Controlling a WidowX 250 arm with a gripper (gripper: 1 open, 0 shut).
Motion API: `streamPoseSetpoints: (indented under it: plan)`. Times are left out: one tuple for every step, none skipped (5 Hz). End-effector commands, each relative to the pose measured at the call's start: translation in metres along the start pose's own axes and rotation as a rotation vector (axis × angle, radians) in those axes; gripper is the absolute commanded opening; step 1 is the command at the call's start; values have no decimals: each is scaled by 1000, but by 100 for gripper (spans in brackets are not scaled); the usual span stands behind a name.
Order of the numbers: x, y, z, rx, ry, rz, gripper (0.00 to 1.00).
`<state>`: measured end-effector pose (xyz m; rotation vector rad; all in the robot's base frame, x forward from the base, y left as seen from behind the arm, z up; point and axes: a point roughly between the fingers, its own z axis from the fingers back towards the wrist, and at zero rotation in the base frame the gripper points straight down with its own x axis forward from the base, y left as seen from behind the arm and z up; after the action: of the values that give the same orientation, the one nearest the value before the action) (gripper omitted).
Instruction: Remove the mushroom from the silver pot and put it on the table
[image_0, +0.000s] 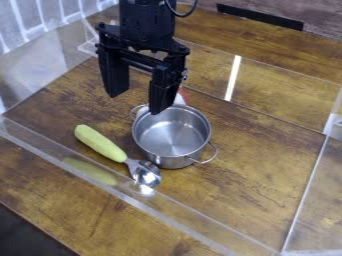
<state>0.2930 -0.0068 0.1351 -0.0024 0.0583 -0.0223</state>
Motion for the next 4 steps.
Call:
streamPoseSetpoints:
  plan:
    - [6,0,-9,-6,2,1,100]
    - [16,1,-17,-14,-9,2,100]
    - [30,2,-28,-20,-46,4,100]
    - [41,6,-36,-32,-75,8,100]
